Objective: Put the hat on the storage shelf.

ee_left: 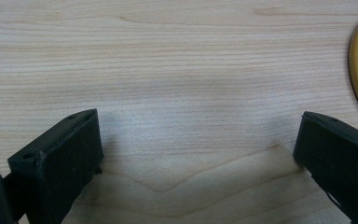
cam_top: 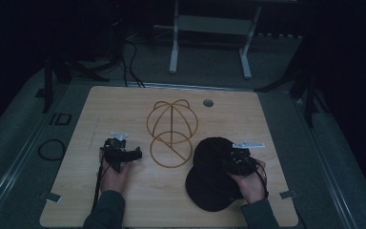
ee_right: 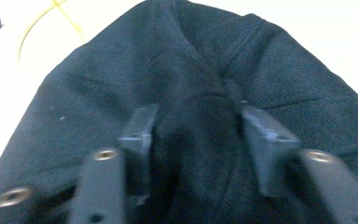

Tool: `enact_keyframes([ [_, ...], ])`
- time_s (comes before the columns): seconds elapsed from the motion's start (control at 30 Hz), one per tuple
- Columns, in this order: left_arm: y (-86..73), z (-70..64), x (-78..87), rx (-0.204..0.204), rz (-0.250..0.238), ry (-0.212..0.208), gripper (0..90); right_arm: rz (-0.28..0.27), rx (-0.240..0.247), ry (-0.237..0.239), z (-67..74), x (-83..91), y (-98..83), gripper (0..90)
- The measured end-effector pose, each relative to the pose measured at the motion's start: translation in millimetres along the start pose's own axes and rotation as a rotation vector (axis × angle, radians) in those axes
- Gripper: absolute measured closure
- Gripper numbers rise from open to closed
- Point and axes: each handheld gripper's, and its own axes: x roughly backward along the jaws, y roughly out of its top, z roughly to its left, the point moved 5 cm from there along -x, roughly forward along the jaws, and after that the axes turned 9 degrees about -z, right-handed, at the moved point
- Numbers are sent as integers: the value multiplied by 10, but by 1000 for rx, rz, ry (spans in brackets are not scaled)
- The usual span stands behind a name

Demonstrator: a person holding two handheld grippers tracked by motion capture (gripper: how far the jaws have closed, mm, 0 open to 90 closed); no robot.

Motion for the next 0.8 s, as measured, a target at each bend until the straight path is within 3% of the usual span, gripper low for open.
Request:
enact_keyframes([
  [0.13,0,0,0,0,0,0,7,12,5,13,13,-3,-11,638],
  [0.2,0,0,0,0,0,0,7,21,8,34,23,5,-15,764],
  [0.23,0,0,0,0,0,0,7,24,5,43,24,10,-14,781],
  [0.47,1,-1,-1,1,-1,0,7,-2,-49,77,-1,74,45,801],
  [0.8,1,-1,-1,1,-1,0,7,-44,-66,107,-4,184,177,806],
])
